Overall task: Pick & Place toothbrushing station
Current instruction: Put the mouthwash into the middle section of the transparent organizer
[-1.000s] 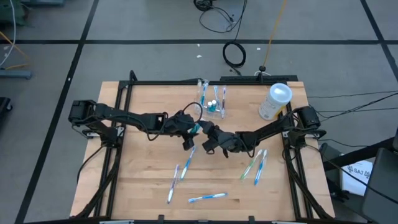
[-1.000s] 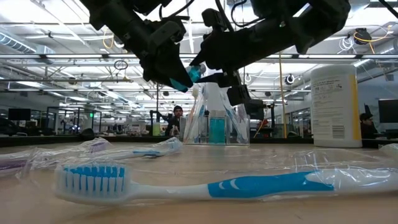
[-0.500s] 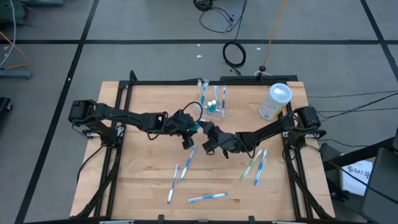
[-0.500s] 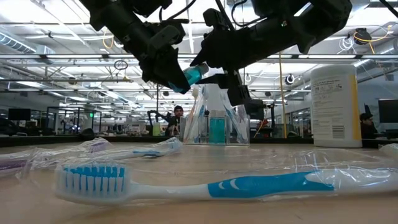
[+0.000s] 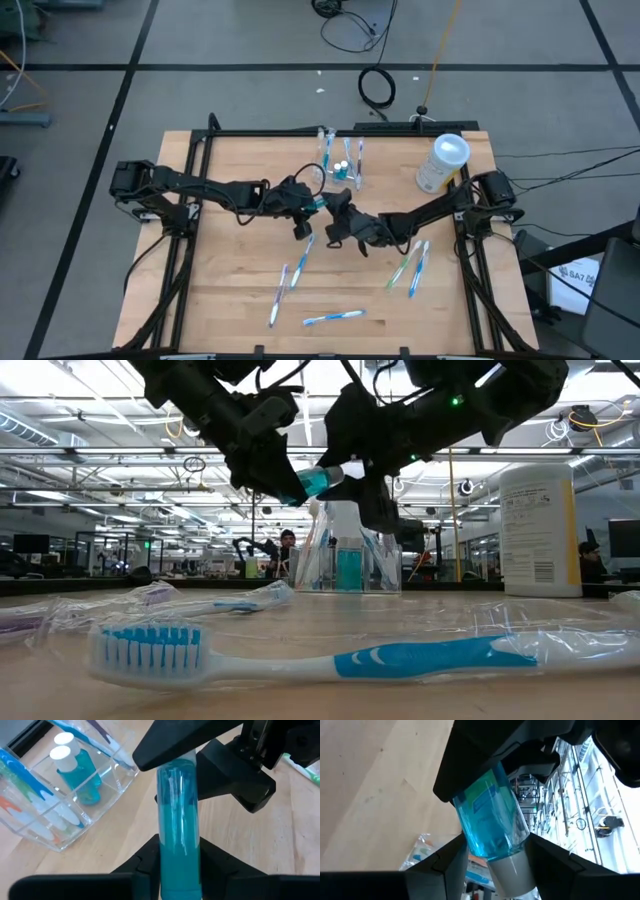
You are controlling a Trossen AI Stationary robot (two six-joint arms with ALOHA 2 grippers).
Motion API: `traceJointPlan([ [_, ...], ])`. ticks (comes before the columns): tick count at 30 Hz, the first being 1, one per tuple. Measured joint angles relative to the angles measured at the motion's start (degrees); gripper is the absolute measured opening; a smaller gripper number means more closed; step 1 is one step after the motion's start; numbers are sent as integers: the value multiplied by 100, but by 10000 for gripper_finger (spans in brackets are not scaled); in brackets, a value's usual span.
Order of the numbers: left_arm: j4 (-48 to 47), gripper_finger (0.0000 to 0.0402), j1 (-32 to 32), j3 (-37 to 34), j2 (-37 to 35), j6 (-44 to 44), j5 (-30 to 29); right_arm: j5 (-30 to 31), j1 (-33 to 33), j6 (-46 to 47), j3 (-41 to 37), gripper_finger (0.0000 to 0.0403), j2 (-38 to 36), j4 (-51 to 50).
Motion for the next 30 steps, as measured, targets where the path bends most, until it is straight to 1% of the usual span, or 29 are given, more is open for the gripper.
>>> traceJointPlan([
  [3, 50, 94, -4, 13, -4, 19, -7, 295, 81, -255, 0, 183, -18, 11],
  [6, 43, 94, -4, 14, -4, 4, -121, 946, 208, -363, 0, 183, -117, -100],
  [9, -10, 93, 0, 11, 0, -11, -217, 1358, 337, -484, 17, 183, -149, -172],
  [14, -4, 93, 13, 10, 2, -13, -284, 1791, 543, -506, 13, 183, -265, -194],
  [16, 11, 93, 15, 9, 7, -13, -284, 2050, 627, -264, -2, 183, -381, -224],
  [18, 98, 93, 38, 9, 7, 66, -283, 2053, 652, 47, 3, 183, -578, -270],
  [20, 142, 93, 67, 9, -3, 192, -283, 2005, 695, 388, -84, 183, -926, -413],
  [21, 127, 93, 77, 8, -40, 269, -279, 1886, 693, 689, -118, 183, -1098, -420],
  [24, 3, 93, 92, 7, -302, 593, -282, 902, 575, 2069, -469, 183, -1751, -429],
  [25, -97, 93, 108, 7, -449, 617, -278, 460, 482, 2562, -622, 183, -1951, -439],
  [28, -216, 93, 177, 4, -971, 858, -260, -1194, 86, 3841, -1202, 183, -2510, -365],
  [30, -289, 93, 251, 4, -1314, 1165, -246, -2223, -291, 4434, -1565, 183, -2689, 187],
])
